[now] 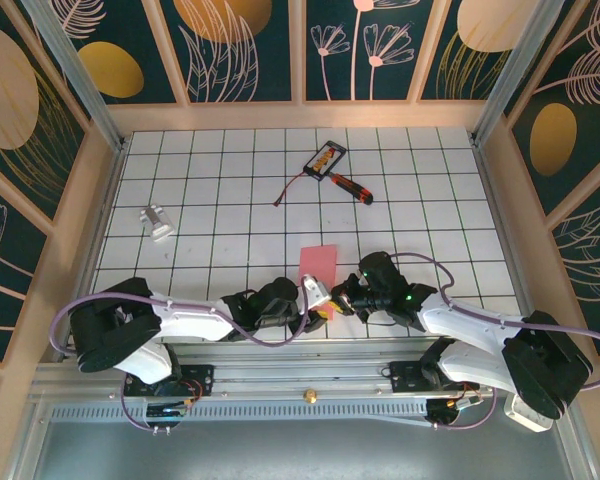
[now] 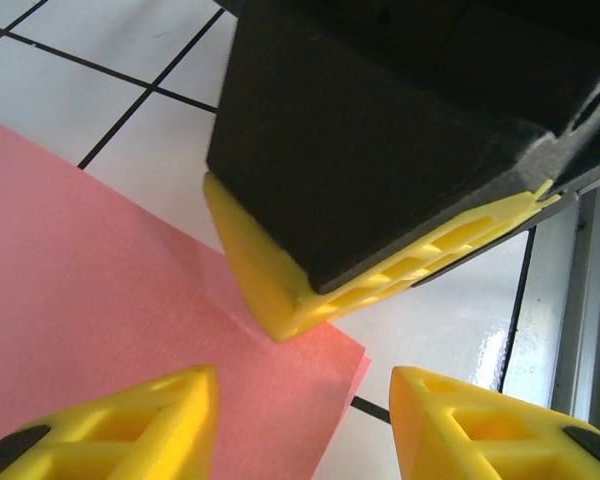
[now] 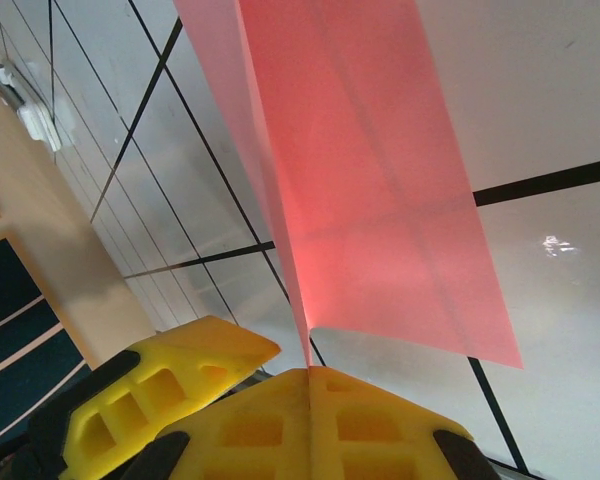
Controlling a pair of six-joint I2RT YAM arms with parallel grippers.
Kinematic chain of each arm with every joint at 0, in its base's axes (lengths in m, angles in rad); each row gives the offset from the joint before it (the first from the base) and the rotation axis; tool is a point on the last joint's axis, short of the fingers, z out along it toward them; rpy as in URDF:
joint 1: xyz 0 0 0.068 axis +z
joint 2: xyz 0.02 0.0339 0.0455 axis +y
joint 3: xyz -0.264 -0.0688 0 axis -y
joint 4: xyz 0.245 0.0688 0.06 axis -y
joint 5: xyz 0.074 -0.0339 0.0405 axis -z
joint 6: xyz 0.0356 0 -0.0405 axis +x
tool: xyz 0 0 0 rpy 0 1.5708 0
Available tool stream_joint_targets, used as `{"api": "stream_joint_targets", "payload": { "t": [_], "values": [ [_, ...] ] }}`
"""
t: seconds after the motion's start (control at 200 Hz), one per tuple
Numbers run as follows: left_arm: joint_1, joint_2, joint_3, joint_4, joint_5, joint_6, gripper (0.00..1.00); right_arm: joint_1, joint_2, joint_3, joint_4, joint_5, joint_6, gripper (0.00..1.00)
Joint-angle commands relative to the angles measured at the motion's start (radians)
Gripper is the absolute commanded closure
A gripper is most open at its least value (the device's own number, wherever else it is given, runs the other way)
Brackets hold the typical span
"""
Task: Fold a paper plane with a square sheet of paper (pick it up from the middle)
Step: Fold the triangle at the bottom-center of the table.
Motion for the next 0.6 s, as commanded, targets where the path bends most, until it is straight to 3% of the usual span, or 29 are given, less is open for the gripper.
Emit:
{"api": "stream_joint_targets", "payload": {
  "t": [0.0, 0.32, 0.596],
  "values": [
    [-0.009, 0.023, 0.026, -0.013, -0.033, 0.05, 0.54, -0.003, -0.007, 0.015, 0.024, -0.008, 0.019, 1.0],
    [-0.009, 0.04, 0.046, -0.03, -0.035, 0.062, 0.74, -0.004, -0.008, 0.008, 0.028, -0.003, 0.023, 1.0],
    [-0.009, 0.036, 0.056, -0.026, -0.029, 0.053, 0.85, -0.006, 0.002, -0.001, 0.035, -0.003, 0.024, 1.0]
  ]
}}
